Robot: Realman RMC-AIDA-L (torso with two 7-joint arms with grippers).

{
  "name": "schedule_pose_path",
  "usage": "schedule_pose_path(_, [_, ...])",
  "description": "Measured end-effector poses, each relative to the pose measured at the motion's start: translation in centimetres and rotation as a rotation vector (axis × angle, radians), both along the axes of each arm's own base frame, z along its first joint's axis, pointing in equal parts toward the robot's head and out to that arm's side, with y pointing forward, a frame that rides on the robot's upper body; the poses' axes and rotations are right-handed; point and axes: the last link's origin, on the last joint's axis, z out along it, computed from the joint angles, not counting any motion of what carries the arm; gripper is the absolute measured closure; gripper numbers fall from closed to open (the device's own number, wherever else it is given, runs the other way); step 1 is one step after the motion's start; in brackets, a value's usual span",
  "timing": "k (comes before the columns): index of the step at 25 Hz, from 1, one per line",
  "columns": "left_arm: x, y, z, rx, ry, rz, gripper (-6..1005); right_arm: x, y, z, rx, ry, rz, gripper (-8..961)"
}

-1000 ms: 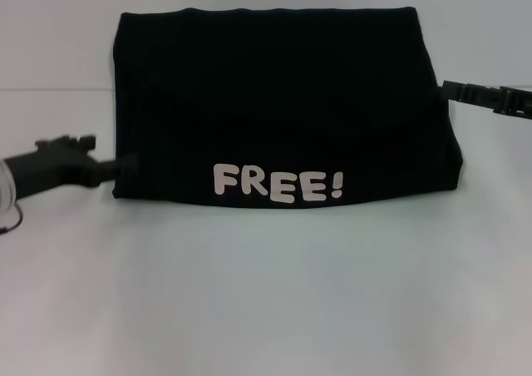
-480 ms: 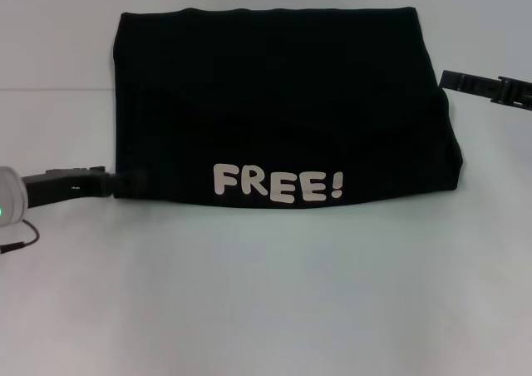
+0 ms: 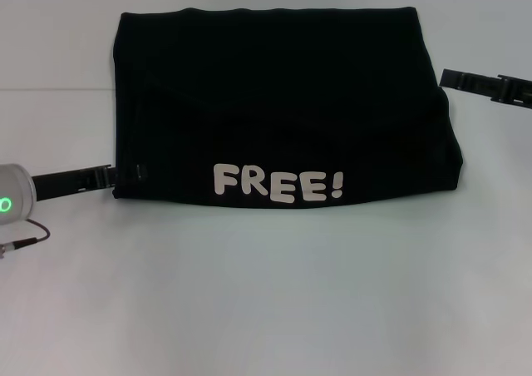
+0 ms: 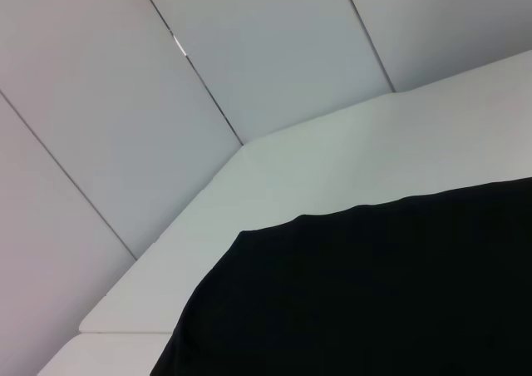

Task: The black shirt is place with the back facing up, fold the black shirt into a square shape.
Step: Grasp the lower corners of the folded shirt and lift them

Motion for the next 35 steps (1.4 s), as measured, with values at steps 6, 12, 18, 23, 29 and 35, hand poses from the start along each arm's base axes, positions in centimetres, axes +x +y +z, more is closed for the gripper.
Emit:
schedule_pose_path(6, [0.1, -0.1, -0.6, -0.023, 0.013, -0.010, 123, 0.2, -0.1, 0.0, -0.001, 0.001, -0.009, 235])
schedule_pose_path(12, [0.5, -0.2, -1.2, -0.056, 0.020, -0.031, 123, 0.4, -0.2, 0.1, -0.001, 0.001, -0.012, 234])
schedule_pose_path(18, [0.7, -0.3, -1.3, -0.071, 0.033, -0.050, 125, 0.5, -0.3, 0.1, 0.000, 0.001, -0.016, 235])
schedule_pose_path(23, [0.6, -0.3, -1.4, -0.081, 0.067, -0.072, 176, 0.7, -0.3, 0.2, 0.004, 0.001, -0.019, 234])
schedule_pose_path(29, [0.4, -0.3, -1.2, -0.070, 0.073, -0.071, 264, 0.7, -0.4, 0.2, 0.002, 0.000, -0.020, 234])
schedule_pose_path(35, [0.3, -0.2, -1.0, -0.061, 0.083, -0.066, 501, 0.7, -0.5, 0.1, -0.002, -0.001, -0.018, 235])
